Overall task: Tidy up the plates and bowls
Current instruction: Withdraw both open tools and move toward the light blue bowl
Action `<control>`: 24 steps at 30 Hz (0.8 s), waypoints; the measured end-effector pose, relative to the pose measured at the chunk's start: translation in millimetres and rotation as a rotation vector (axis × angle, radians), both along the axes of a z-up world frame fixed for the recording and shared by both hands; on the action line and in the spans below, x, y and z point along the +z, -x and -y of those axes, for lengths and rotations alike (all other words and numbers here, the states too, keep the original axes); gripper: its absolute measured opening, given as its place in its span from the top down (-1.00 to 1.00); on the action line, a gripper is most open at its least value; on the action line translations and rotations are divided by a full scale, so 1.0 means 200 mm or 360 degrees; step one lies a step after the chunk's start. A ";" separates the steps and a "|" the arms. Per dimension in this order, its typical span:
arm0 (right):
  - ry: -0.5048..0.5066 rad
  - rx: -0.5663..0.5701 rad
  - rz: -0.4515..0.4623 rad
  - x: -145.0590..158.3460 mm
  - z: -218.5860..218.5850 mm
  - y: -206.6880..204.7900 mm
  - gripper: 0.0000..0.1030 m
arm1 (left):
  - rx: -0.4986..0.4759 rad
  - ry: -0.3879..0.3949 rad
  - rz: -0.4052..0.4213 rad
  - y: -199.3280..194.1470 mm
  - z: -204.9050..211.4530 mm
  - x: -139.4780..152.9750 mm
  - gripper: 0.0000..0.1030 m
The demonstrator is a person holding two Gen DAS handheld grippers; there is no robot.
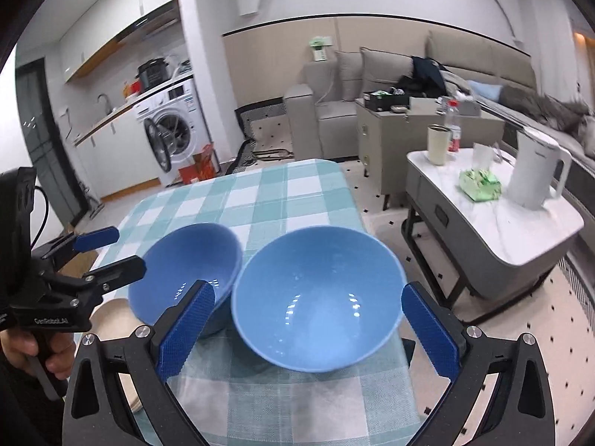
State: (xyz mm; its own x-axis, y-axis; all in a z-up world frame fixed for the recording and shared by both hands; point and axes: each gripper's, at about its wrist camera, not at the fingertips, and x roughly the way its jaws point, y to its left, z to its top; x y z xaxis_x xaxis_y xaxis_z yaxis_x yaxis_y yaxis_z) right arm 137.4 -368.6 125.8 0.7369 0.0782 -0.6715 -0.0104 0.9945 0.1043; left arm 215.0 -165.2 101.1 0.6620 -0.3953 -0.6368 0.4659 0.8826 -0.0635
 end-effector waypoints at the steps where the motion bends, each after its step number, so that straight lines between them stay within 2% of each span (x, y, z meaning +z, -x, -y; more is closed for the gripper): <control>1: -0.0006 -0.0020 0.0000 0.00 0.02 0.00 -0.99 | 0.0004 0.0008 -0.0007 -0.01 0.01 0.00 -1.00; 9: -0.0037 -0.0076 0.0002 -0.02 0.13 0.00 -0.99 | -0.0011 0.0054 -0.0090 -0.09 0.06 -0.04 -1.00; 15: -0.0075 -0.0118 -0.0037 -0.05 0.21 -0.01 -0.99 | -0.0044 -0.0010 -0.0106 -0.11 0.14 -0.06 -1.00; 19: -0.0182 -0.0091 -0.0067 -0.08 0.24 -0.03 -0.99 | -0.0083 -0.0044 -0.0101 -0.12 0.20 -0.06 -1.00; 24: -0.0149 -0.0090 -0.0098 -0.10 0.22 -0.04 -0.99 | -0.0113 -0.0062 -0.0101 -0.14 0.25 -0.06 -1.00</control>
